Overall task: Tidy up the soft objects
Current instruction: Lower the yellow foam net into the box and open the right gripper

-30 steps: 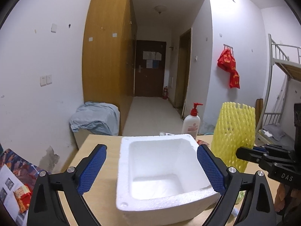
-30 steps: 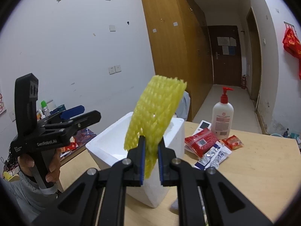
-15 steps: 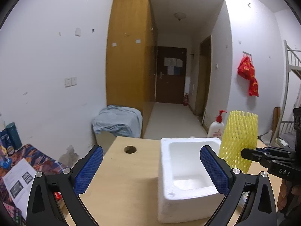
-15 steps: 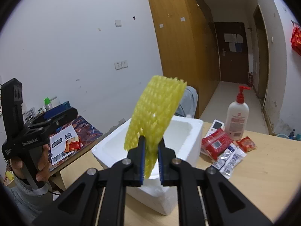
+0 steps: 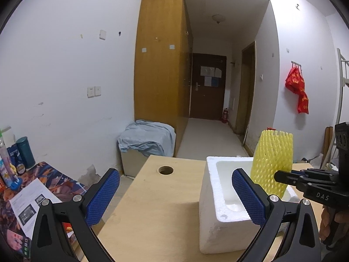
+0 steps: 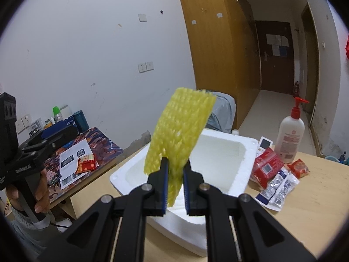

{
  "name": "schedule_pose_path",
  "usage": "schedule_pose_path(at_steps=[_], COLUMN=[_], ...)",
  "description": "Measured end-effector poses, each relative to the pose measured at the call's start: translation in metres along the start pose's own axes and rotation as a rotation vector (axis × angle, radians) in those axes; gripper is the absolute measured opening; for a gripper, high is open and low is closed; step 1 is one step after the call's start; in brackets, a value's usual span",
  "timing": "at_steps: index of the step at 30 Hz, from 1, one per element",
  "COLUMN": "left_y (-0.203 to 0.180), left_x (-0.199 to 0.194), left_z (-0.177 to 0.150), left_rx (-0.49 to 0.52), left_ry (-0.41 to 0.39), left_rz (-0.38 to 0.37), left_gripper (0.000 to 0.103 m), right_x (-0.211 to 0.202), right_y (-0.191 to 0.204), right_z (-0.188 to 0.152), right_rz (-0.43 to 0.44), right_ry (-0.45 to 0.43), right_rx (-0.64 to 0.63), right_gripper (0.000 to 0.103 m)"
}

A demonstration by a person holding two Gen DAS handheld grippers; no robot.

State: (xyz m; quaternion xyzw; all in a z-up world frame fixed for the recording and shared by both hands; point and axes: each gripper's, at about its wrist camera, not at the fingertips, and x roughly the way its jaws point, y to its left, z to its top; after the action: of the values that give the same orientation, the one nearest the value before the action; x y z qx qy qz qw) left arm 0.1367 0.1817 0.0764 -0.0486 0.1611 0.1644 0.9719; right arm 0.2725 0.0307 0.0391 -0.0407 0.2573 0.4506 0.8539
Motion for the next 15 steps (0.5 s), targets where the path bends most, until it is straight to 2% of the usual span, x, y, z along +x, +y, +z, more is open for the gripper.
schedule_pose_path(at_steps=[5,6,8,11,15], left_y=[0.0024,0.0030,0.0033,0.0042,0.0038], left_x=[0.0019,0.0022,0.0019,0.0009,0.0020], left_z=[0.0003,0.0001,-0.0001,-0.0002,-0.0002], left_rx=[-0.009,-0.010,-0.008,-0.016,-0.028], left_ry=[0.009,0.008,0.007,0.005,0.012], left_rz=[-0.008,-0.009,-0.010,-0.015,-0.021], left_gripper=[0.103,0.103,0.103,0.103,0.103], right_x=[0.0048,0.0058,0.0080,0.0064,0.0014], right_y=[-0.0003,-0.0005,-0.0002,0.0013,0.0074], right_z=[0.0002,0.0006,0.0005,0.0003,0.0003], right_rz=[-0.016,-0.023,-0.043,-0.052,-0.061], right_ry=[0.006,0.009,0.017,0.006,-0.008], right_rx=[0.002,0.004,-0.003,-0.010,-0.035], right_gripper=[0.016,0.025,0.065,0.098,0.100])
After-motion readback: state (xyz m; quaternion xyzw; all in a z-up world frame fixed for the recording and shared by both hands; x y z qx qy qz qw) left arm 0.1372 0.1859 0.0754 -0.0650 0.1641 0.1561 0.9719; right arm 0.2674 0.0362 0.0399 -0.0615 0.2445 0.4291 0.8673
